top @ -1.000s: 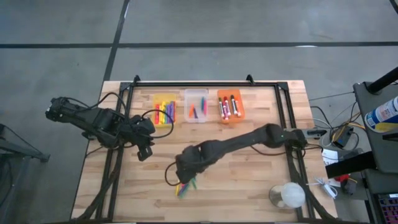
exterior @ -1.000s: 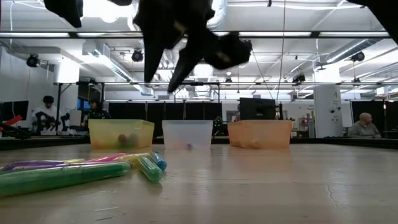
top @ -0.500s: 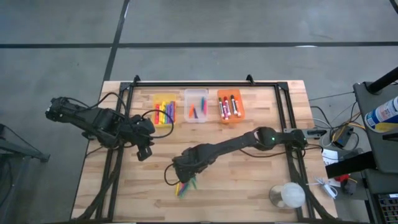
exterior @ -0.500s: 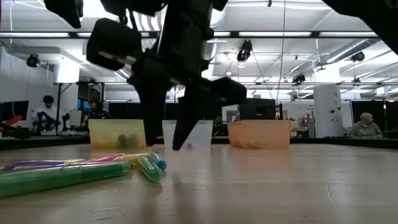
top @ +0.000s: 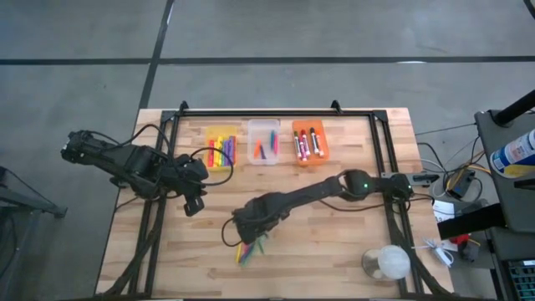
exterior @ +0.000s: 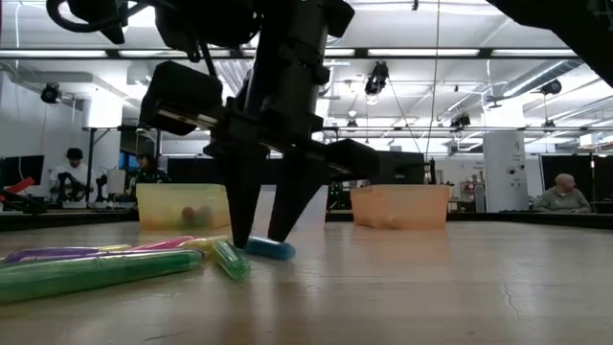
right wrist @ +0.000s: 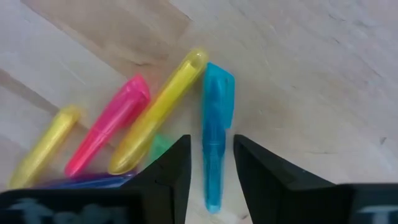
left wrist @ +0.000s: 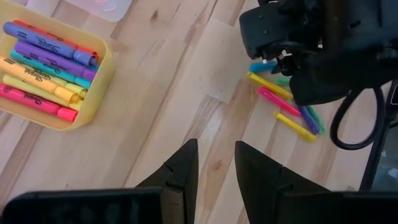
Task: Pick & Place Markers
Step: Put the blue pen into the white bin
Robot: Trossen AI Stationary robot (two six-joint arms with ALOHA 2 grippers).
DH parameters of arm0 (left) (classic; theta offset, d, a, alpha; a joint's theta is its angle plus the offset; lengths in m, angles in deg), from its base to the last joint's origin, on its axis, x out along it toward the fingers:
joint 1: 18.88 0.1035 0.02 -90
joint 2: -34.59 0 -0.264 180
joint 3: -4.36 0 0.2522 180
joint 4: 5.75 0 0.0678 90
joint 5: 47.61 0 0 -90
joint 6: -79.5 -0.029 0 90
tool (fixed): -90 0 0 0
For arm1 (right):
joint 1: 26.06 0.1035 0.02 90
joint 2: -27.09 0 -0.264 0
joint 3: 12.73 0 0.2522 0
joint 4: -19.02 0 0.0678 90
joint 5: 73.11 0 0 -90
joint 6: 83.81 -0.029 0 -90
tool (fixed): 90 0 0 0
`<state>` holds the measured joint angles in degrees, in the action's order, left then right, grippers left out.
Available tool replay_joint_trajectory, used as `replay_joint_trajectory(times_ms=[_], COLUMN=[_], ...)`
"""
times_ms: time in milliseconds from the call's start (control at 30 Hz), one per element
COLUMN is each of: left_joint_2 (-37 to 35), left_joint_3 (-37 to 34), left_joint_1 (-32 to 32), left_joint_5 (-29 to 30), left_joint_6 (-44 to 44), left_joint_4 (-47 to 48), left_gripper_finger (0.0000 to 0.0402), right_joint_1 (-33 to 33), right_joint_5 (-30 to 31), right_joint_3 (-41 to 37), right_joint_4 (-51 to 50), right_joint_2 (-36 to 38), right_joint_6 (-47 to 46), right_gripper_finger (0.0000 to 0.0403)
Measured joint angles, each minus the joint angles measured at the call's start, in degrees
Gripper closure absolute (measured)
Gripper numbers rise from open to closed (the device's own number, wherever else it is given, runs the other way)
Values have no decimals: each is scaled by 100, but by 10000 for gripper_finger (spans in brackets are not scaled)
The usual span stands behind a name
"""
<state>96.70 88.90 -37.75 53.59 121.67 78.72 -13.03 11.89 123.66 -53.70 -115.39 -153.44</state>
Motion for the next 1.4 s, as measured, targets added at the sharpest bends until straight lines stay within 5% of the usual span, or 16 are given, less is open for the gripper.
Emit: replay_joint_trajectory(times_ms=[500, 1033, 1400], left_joint_2=[0, 0, 0], left_joint_3=[0, 0, 0], left_joint_1=[0, 0, 0], left_joint_5=[0, 0, 0], left_joint_6=[-15, 23, 285], left_joint_4=[5, 10, 5], left_gripper_finger=[303, 303, 303], right_joint_1=[-304, -1731, -2986], right_joint_5=[-48, 1834, 1034], right_joint_3=[-117, -103, -114], right_joint_4=[-143, -659, -48], right_joint_2=[172, 1521, 1043], right_joint_6=[761, 1724, 2295], right_gripper_finger=[378, 372, 371])
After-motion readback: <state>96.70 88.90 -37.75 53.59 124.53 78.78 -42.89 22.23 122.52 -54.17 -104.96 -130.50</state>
